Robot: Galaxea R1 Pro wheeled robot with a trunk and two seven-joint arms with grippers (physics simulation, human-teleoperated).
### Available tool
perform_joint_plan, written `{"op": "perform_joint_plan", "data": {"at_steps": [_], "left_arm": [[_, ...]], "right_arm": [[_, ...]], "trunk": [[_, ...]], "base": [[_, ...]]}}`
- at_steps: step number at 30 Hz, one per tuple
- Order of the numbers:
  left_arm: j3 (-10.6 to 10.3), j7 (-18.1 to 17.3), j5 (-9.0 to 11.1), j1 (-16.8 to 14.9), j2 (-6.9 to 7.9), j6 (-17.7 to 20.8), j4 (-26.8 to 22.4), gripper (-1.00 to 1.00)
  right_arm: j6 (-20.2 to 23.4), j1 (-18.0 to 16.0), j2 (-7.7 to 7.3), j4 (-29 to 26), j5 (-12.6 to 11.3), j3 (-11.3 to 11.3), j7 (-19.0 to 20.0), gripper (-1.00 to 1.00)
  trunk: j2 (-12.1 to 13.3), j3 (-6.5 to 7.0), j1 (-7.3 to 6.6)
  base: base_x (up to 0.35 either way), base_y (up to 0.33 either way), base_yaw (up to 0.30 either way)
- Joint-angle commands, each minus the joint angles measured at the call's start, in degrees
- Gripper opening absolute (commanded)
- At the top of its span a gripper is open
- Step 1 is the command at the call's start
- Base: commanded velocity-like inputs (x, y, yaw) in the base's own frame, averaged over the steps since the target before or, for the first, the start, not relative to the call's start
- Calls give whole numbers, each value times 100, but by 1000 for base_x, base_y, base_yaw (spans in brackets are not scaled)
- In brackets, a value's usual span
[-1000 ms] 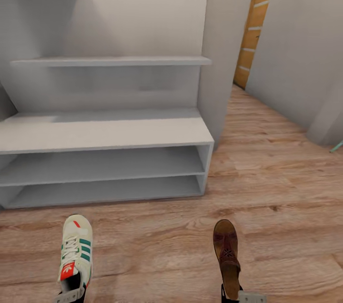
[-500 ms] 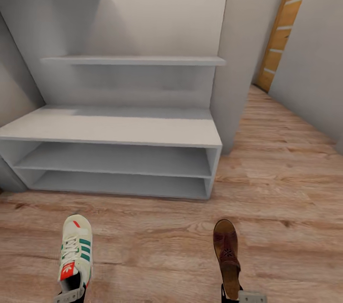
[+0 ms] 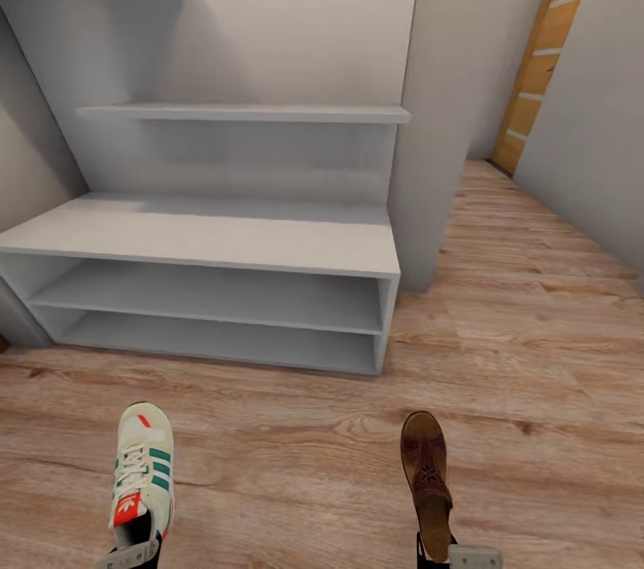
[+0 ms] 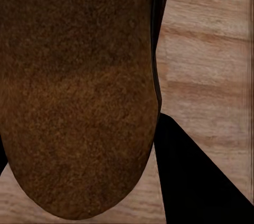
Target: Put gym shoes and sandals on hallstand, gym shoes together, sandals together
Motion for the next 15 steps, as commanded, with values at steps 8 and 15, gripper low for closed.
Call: {"op": "perform_joint_plan", "data": {"at_steps": [8,15], "left_arm": [[21,-56,64,0,7,-7,2,-100],[15,-56,53,-5,8,0,2,-100]], "right_arm": [[-10,-4,25,20,24,9,-77,-100],[-16,-4,20,30,12,-13,-84,-100]], "trunk": [[-2,-4,-1],[-2,-2,-1]], "base": [[0,-44,0],[0,-3,-61]]}}
